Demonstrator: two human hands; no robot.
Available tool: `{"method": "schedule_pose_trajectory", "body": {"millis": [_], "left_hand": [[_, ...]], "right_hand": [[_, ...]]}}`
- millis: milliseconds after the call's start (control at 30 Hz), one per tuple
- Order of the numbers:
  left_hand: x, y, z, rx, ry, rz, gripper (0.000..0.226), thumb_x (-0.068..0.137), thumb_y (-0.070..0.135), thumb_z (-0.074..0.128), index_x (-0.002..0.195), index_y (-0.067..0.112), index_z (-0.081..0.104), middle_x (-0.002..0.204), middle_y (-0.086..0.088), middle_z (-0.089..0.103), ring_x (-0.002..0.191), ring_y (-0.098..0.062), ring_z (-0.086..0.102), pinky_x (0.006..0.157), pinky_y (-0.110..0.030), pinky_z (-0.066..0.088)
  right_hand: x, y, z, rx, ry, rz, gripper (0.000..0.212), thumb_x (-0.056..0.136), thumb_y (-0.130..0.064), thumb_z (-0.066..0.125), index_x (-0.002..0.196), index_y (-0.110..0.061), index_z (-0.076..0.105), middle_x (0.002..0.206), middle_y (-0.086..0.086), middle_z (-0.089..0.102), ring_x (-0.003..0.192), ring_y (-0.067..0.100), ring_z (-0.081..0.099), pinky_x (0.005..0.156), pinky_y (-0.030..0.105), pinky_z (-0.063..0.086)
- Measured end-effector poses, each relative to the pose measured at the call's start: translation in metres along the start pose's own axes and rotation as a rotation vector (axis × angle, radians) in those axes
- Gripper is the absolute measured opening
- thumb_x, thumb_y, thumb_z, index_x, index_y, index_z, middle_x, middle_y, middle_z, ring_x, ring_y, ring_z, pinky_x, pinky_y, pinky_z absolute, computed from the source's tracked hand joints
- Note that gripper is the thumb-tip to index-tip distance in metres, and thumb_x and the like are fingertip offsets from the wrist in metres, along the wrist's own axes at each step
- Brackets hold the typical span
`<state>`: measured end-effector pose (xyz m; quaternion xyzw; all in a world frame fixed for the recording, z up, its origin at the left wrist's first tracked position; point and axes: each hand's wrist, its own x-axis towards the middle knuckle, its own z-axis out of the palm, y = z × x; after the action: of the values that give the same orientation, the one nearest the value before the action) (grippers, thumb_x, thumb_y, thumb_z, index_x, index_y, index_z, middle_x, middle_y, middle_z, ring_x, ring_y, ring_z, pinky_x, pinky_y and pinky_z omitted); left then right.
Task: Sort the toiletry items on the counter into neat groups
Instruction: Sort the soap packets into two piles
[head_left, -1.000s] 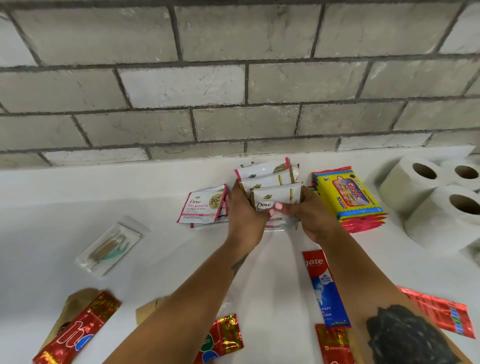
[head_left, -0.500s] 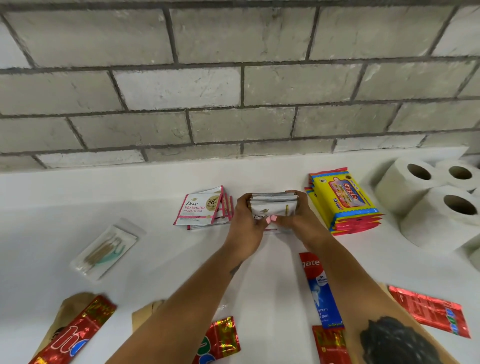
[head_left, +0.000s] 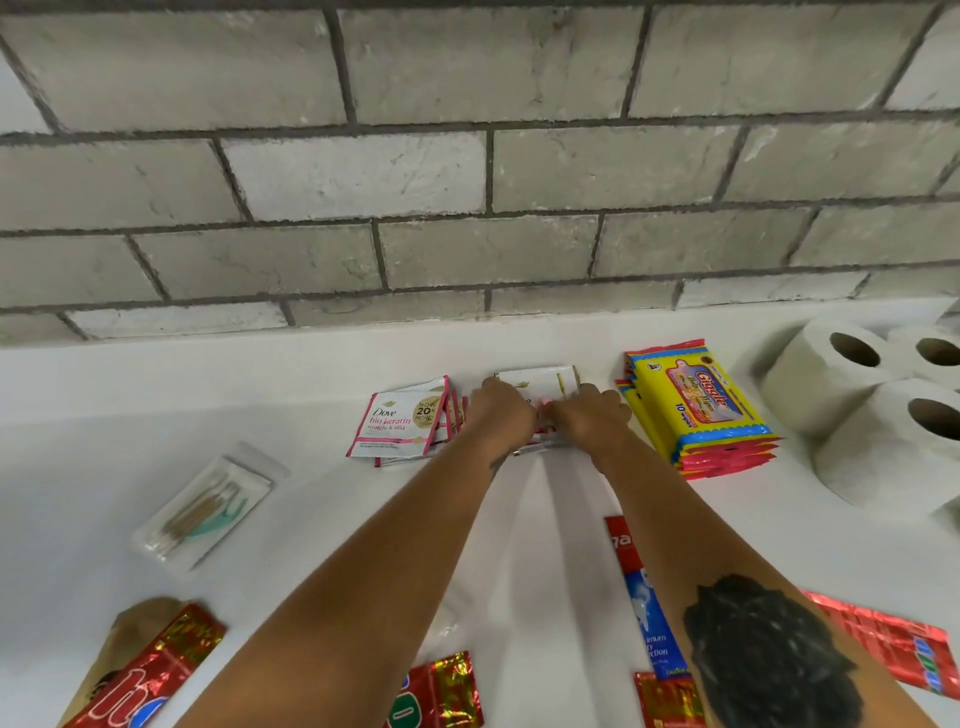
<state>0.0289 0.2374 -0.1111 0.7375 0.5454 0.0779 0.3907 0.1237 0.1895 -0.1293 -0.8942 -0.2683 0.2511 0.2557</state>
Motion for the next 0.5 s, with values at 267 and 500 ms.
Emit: {"method": "schedule_pose_trajectory", "body": {"millis": [267,500], "left_hand": [[-0.011,-0.002,-0.001,-0.126,-0.158,0.057,0.109,0.075,0.026,0.075,0.149,0.005,-0.002,0.151,-0.015,0.025,0.134,-0.029,0.037,0.107,-0.036,0.04],[-0.021,-0.012,0.012,0.227,-0.04,0.258,0.098,0.082,0.003,0.062,0.149,0.006,-0.009,0.158,-0.015,-0.012,0.146,-0.032,0.009,0.117,-0.036,0.019]], "right_hand": [[-0.001,0.002,-0.002,0.028,0.019,0.003,0.059,0.091,-0.045,0.048,0.138,-0.012,0.033,0.143,0.017,0.033,0.133,0.035,0.031,0.109,0.045,0.03],[-0.007,0.006,-0.003,0.107,0.02,-0.051,0.048,0.093,-0.037,0.045,0.135,-0.014,0.038,0.136,0.016,0.046,0.127,0.037,0.039,0.105,0.048,0.035]]}}
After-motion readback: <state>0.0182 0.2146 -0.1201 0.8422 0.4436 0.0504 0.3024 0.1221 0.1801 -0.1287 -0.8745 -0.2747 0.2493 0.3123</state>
